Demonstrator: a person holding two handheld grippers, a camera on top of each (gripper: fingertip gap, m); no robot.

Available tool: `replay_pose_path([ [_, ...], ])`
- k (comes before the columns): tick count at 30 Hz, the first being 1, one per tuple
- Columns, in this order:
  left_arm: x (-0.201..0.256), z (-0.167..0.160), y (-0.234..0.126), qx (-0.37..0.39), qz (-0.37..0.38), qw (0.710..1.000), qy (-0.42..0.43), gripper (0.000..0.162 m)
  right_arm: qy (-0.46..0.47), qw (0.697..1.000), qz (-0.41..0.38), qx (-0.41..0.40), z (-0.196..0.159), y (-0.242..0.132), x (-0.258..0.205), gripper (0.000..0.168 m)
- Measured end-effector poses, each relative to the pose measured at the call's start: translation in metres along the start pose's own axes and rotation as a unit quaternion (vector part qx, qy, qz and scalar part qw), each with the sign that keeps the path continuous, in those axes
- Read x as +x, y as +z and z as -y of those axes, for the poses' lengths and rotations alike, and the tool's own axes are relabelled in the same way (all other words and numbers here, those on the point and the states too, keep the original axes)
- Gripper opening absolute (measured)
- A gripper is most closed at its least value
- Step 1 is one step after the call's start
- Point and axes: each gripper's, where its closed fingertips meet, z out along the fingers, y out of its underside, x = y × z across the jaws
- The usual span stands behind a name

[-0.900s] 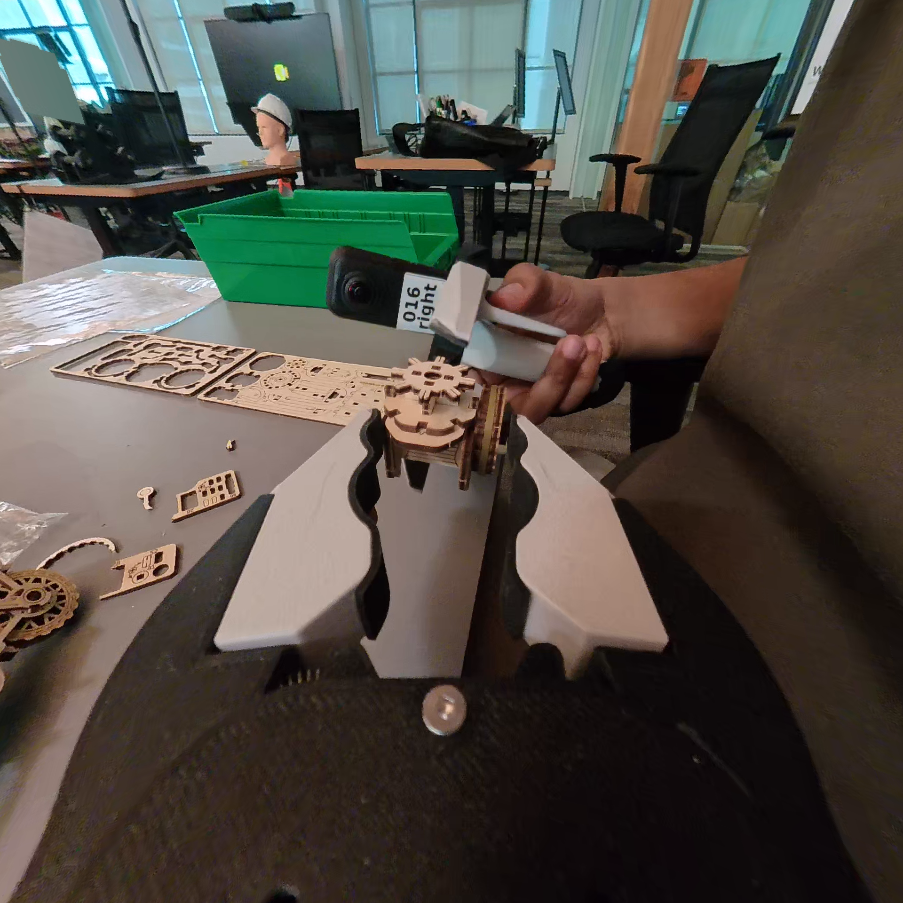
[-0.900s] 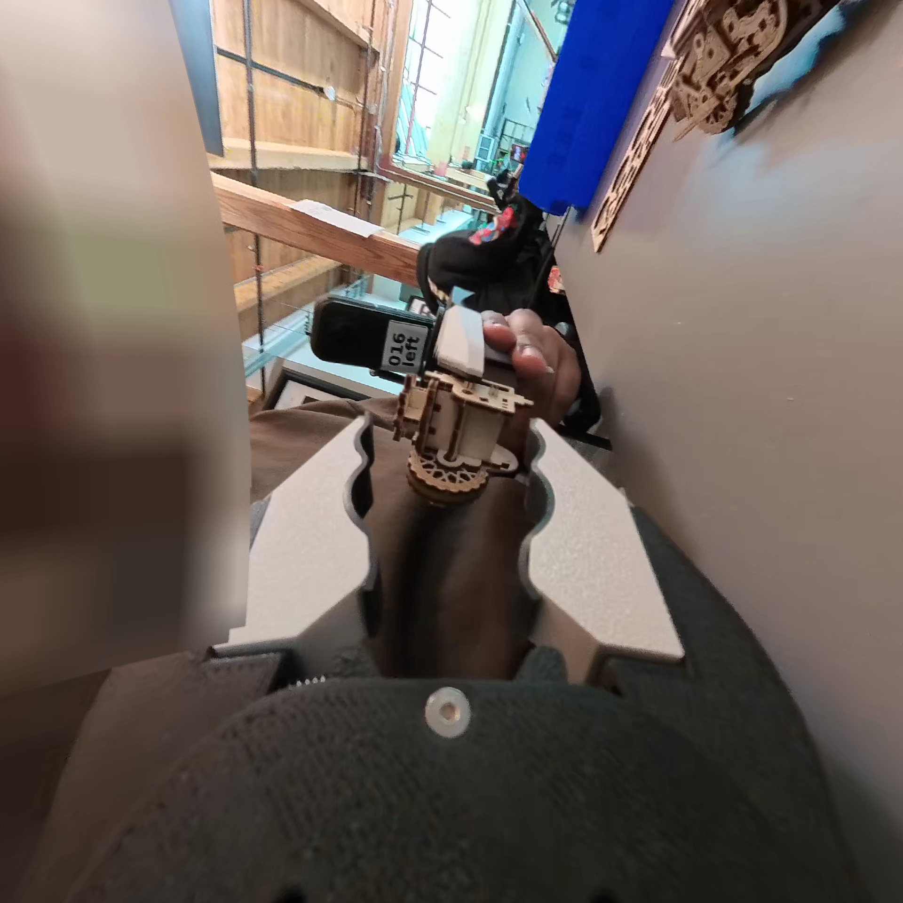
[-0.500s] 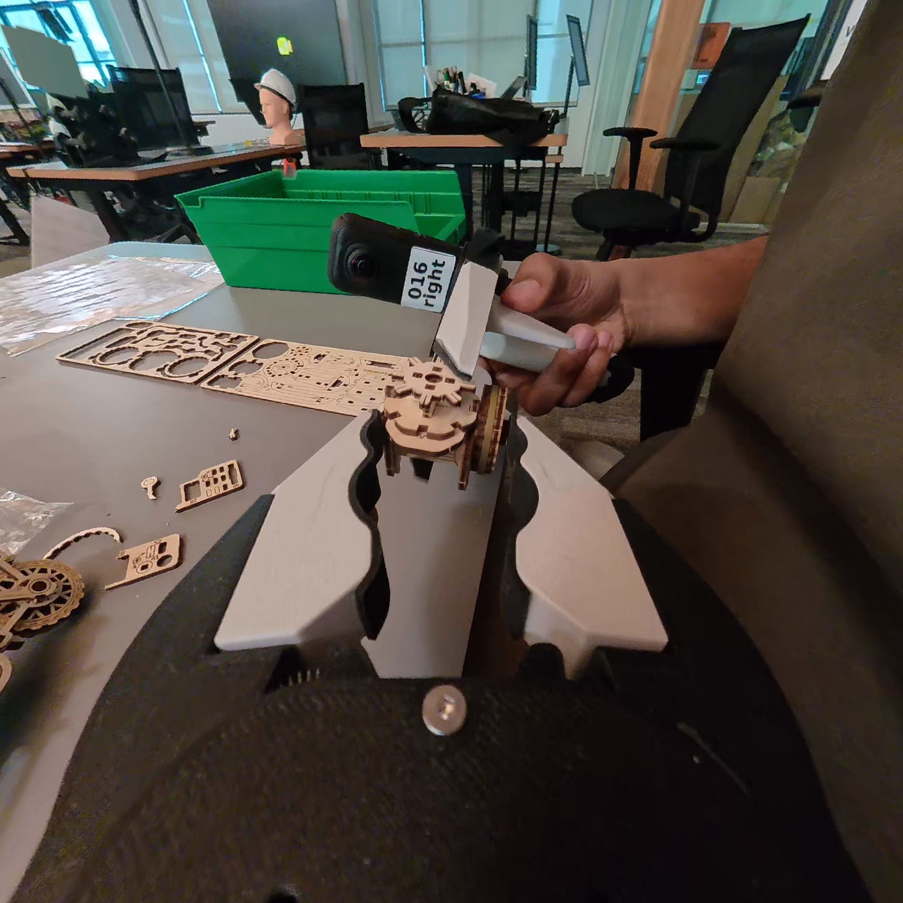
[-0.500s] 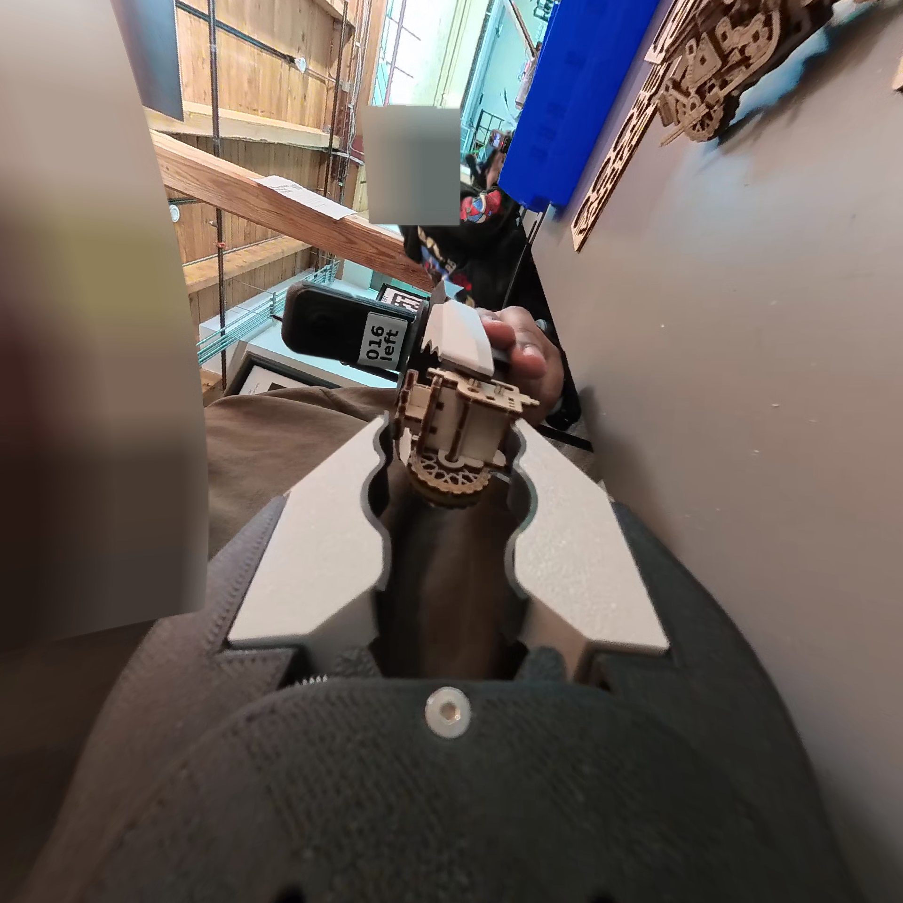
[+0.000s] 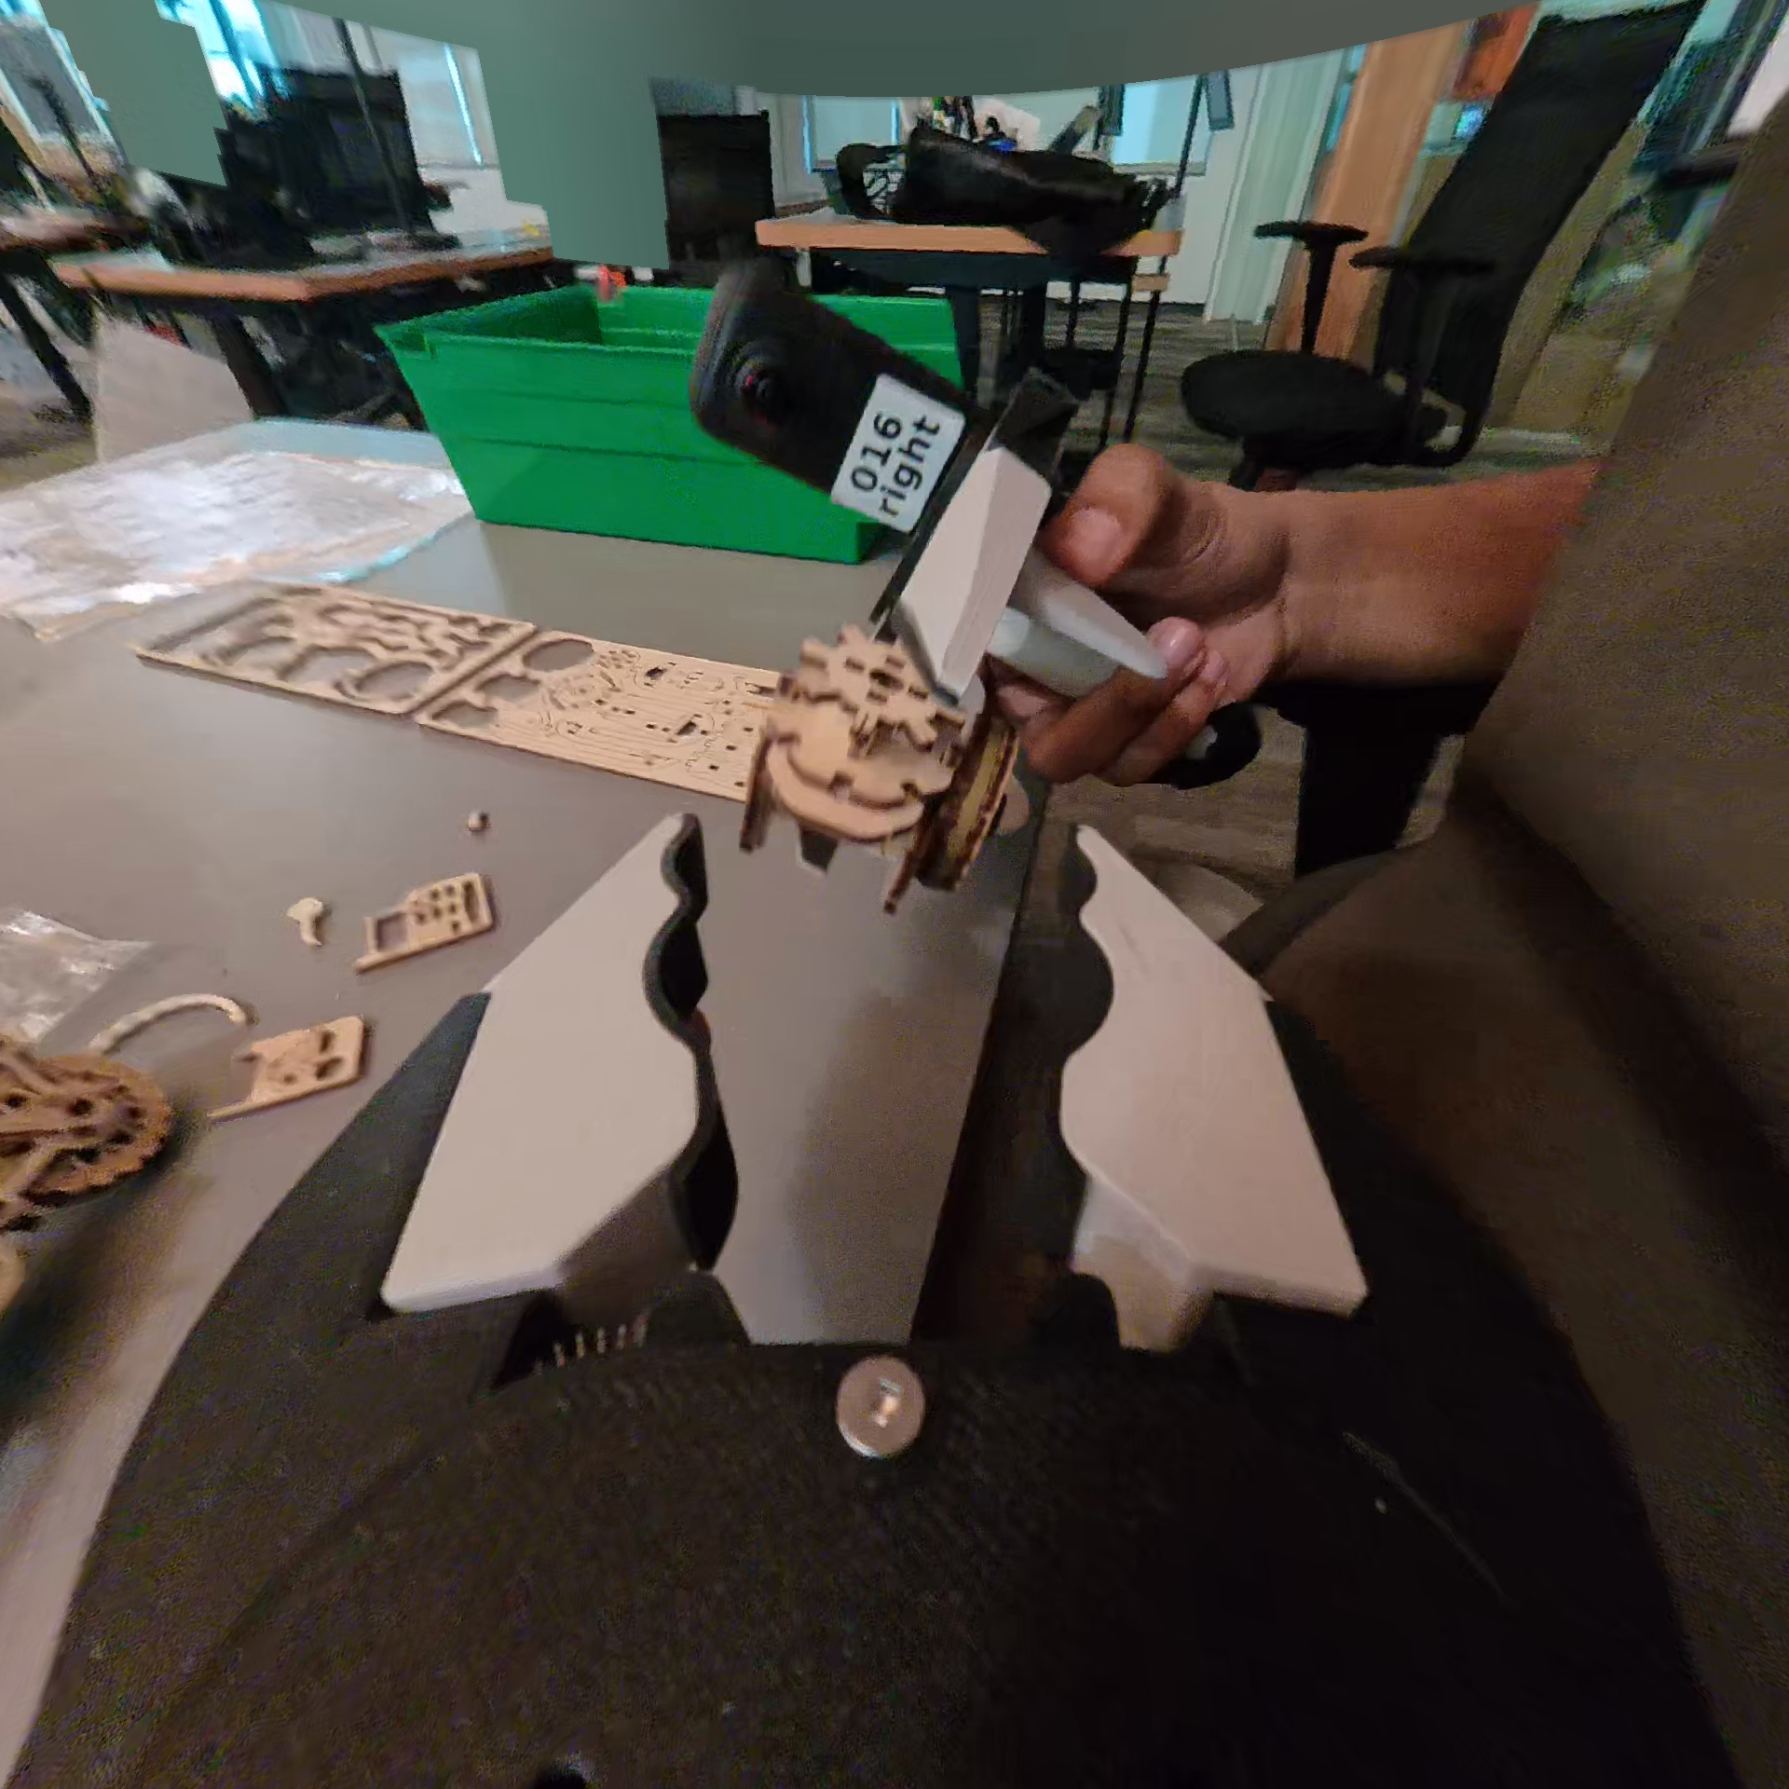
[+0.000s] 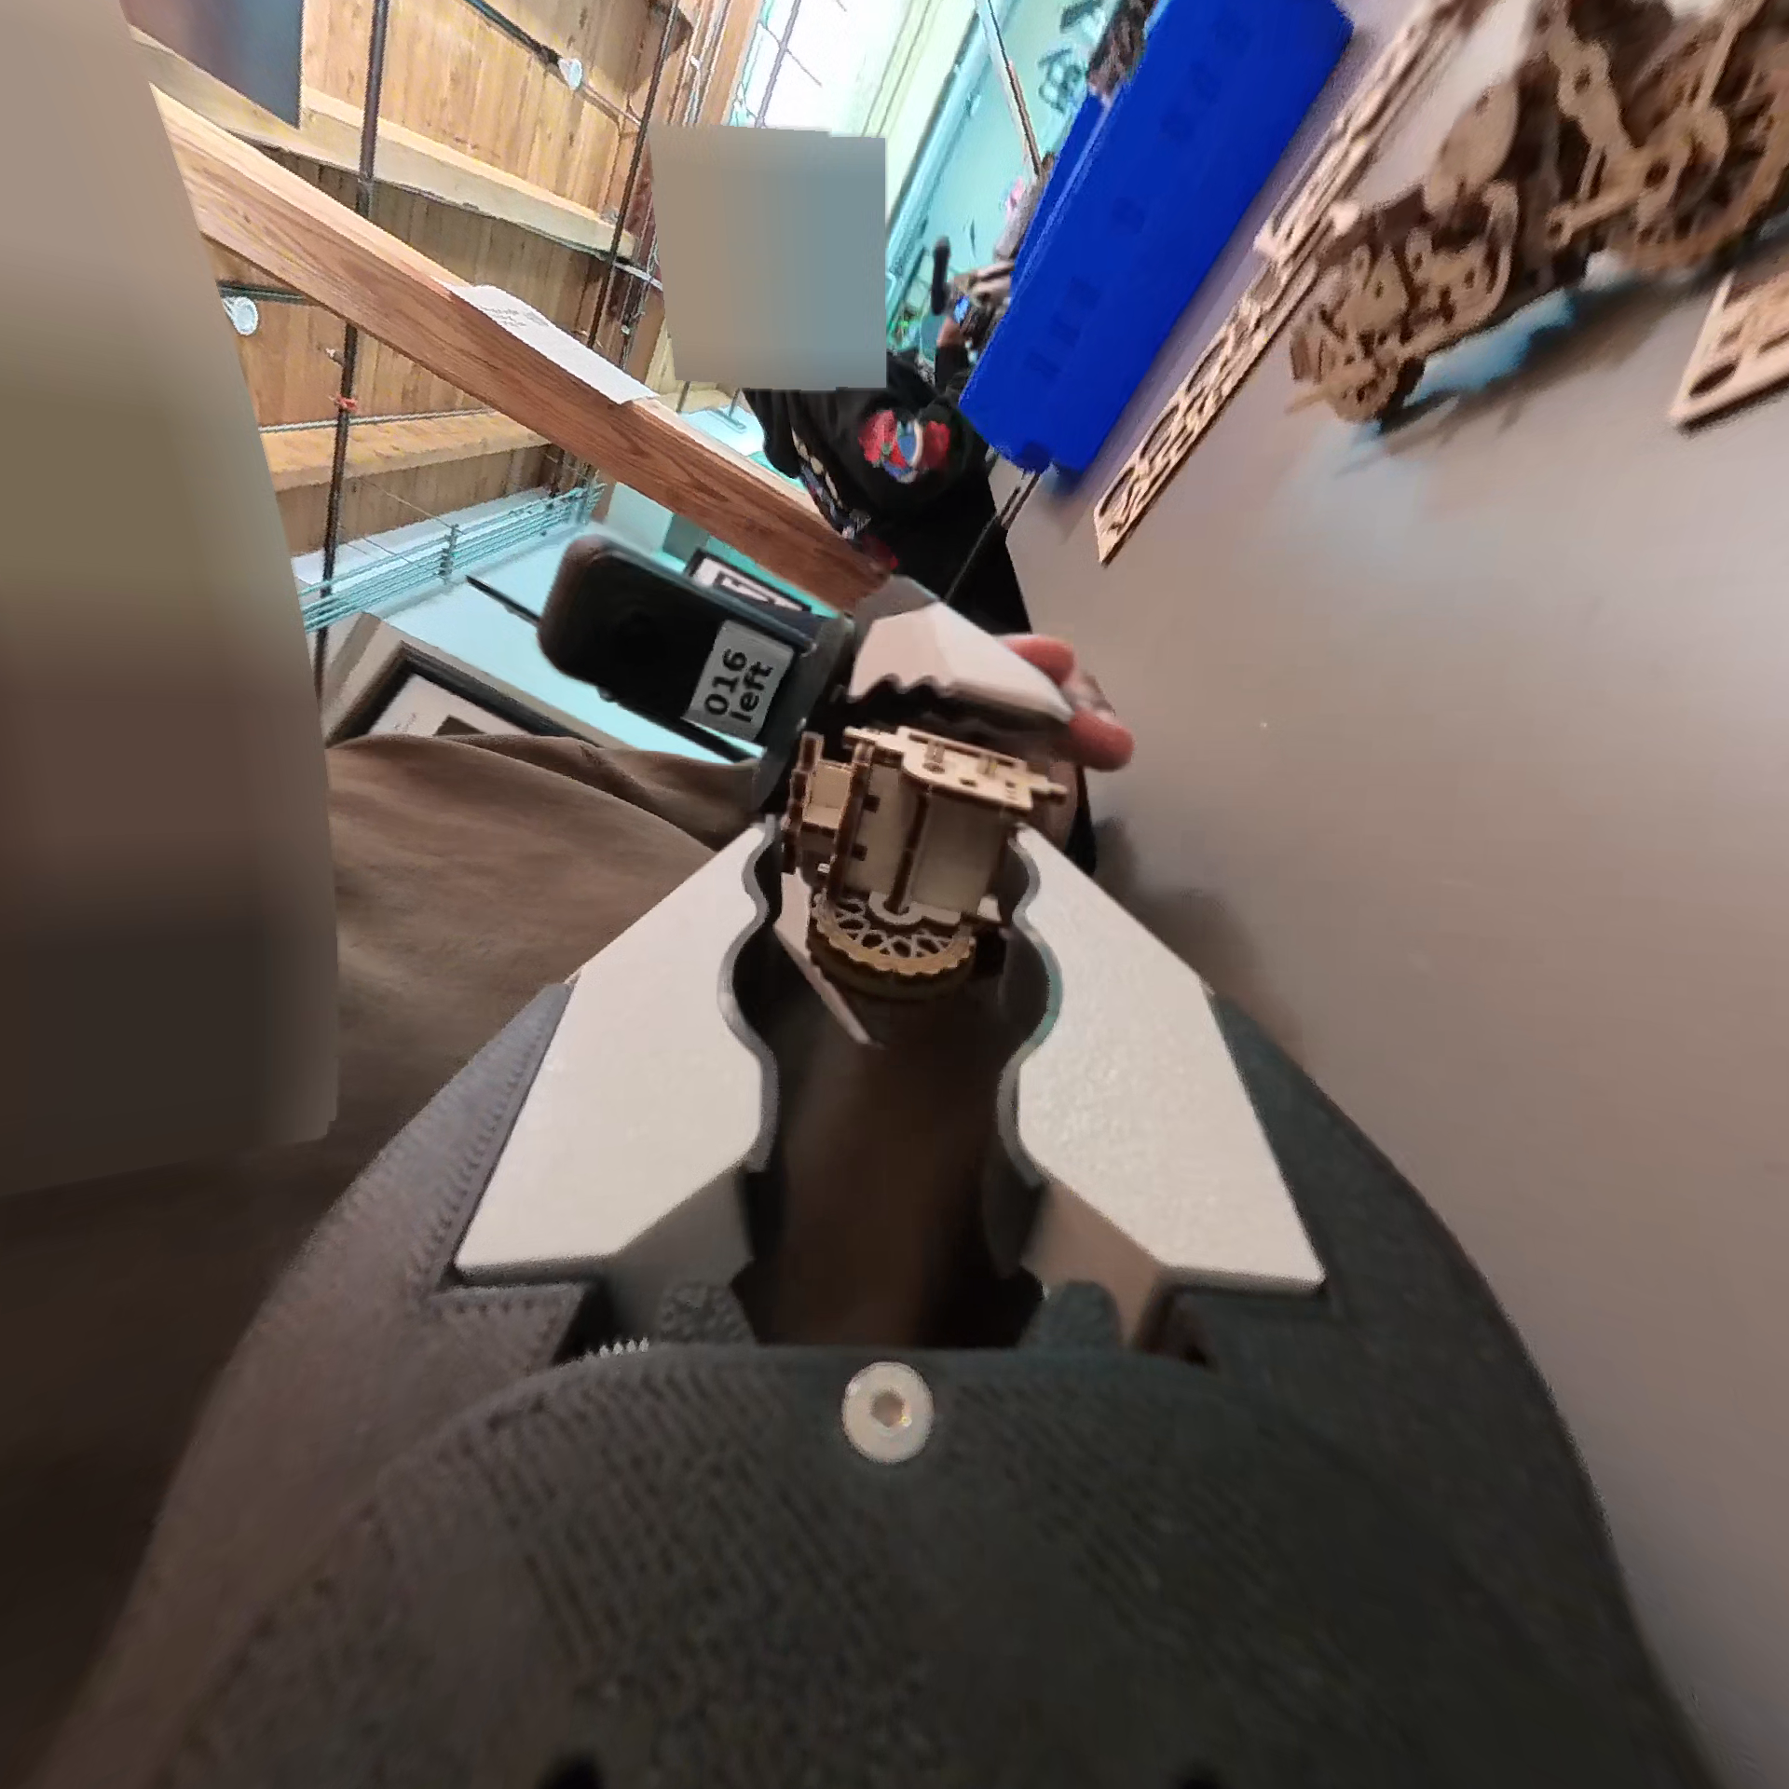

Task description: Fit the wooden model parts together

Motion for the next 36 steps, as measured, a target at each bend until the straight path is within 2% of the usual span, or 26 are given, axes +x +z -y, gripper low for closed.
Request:
replay_pose_path([
  [4,0.0,0.008,-0.004,0.018,-0.077,0.983,-0.166,0.078,-0.086,0.995,-0.045,0.009,0.008,-0.006,0.001,0.043],
  [7,-0.002,0.016,-0.009,0.041,-0.129,0.95,-0.281,0.065,-0.149,0.986,-0.072,-0.005,0.006,-0.004,-0.001,0.043],
  [9,-0.002,0.019,-0.011,0.045,-0.158,0.932,-0.322,0.054,-0.188,0.978,-0.088,-0.012,0.005,-0.002,-0.003,0.043],
  [13,0.005,0.02,-0.013,0.04,-0.187,0.924,-0.332,0.046,-0.234,0.966,-0.107,-0.025,0.004,-0.002,-0.003,0.043],
  [18,0.005,0.026,-0.019,0.053,-0.217,0.907,-0.356,0.043,-0.239,0.967,-0.086,-0.033,0.0,-0.002,-0.009,0.044],
  [26,0.011,0.028,-0.02,0.046,-0.235,0.906,-0.348,0.035,-0.247,0.965,-0.071,-0.048,-0.006,0.001,-0.014,0.043],
  [30,0.014,0.029,-0.02,0.049,-0.247,0.903,-0.349,0.023,-0.252,0.963,-0.075,-0.051,-0.006,0.0,-0.013,0.043],
  [36,0.016,0.028,-0.021,0.04,-0.254,0.907,-0.334,0.026,-0.259,0.962,-0.068,-0.056,-0.009,0.001,-0.015,0.043],
])
